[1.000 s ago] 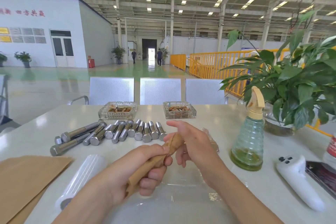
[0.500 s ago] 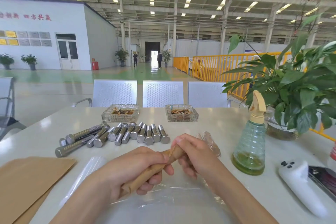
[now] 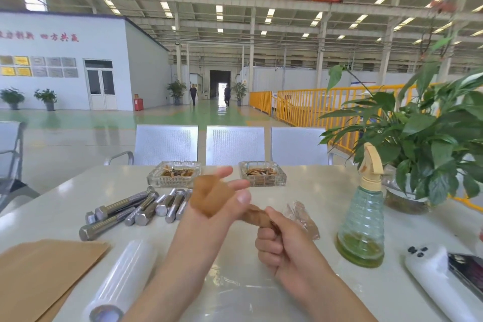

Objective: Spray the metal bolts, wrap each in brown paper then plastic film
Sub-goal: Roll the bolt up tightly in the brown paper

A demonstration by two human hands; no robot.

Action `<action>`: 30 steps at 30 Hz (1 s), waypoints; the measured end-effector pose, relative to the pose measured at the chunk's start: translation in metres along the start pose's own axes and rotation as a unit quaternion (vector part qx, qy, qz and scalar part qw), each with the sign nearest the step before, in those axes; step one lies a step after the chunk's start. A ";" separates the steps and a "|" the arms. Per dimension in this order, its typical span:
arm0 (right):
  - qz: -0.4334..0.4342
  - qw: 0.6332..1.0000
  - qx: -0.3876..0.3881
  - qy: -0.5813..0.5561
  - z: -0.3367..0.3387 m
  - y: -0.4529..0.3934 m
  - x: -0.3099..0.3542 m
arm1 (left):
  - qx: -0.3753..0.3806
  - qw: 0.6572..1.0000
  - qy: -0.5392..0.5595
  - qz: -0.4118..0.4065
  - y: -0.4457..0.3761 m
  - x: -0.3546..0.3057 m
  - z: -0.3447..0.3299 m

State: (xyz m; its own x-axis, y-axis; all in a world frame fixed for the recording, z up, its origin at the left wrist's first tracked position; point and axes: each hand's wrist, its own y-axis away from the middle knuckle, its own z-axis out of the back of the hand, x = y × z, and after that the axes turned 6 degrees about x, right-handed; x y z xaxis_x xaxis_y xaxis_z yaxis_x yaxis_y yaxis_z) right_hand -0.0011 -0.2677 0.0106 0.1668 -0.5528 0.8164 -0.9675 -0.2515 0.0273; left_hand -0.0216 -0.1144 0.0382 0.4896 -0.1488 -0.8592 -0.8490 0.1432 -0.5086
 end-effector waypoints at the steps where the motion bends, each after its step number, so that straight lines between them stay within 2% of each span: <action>1: 0.005 0.999 0.002 0.035 -0.001 0.000 -0.004 | -0.040 0.999 0.000 -0.016 -0.003 -0.002 -0.004; 3: 0.020 0.997 -0.002 0.074 -0.003 -0.001 -0.010 | -0.082 0.993 -0.074 -0.036 -0.008 0.000 -0.009; 4: 0.033 0.995 -0.008 0.089 -0.004 -0.002 -0.011 | -0.082 0.981 -0.172 -0.045 -0.010 0.003 -0.008; 6: 0.057 0.990 -0.029 0.127 -0.002 -0.002 -0.011 | -0.023 0.917 -0.394 -0.050 -0.015 0.005 -0.002; 7: 0.065 0.986 -0.041 0.147 -0.001 -0.001 -0.009 | 0.012 0.885 -0.463 -0.044 -0.017 0.005 0.002; 10: 0.081 0.974 -0.054 0.205 0.001 0.005 -0.005 | 0.129 0.822 -0.555 -0.021 -0.016 0.005 0.013; 13: 0.066 0.947 -0.067 0.306 0.000 0.010 -0.004 | 0.195 0.755 -0.626 0.003 -0.013 0.005 0.022; 14: 0.054 0.919 -0.078 0.381 0.001 0.010 -0.005 | 0.207 0.733 -0.647 0.011 -0.012 0.006 0.025; 16: 0.035 0.831 -0.090 0.548 0.004 0.011 -0.006 | 0.225 0.716 -0.660 0.025 -0.009 0.009 0.032; 19: 0.026 0.707 -0.086 0.701 0.007 0.019 -0.007 | 0.232 0.742 -0.627 0.053 -0.002 0.019 0.034; 22: 0.020 0.591 -0.078 0.803 0.007 0.023 -0.005 | 0.233 0.747 -0.618 0.075 0.005 0.030 0.031; 27: 0.011 0.505 -0.057 0.861 0.009 0.032 -0.009 | 0.292 0.740 -0.603 0.048 0.013 0.045 0.032; 30: 0.033 0.451 -0.068 0.889 0.009 0.035 -0.014 | 0.298 0.735 -0.608 0.040 0.018 0.050 0.034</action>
State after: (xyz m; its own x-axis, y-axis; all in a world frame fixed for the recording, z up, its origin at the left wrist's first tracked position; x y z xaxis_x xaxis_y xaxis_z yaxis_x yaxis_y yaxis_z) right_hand -0.0357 -0.2759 -0.0050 -0.1623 0.9866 -0.0142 -0.9821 -0.1629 -0.0946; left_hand -0.0059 -0.0863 -0.0154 0.5662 0.8156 -0.1189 -0.8242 0.5611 -0.0760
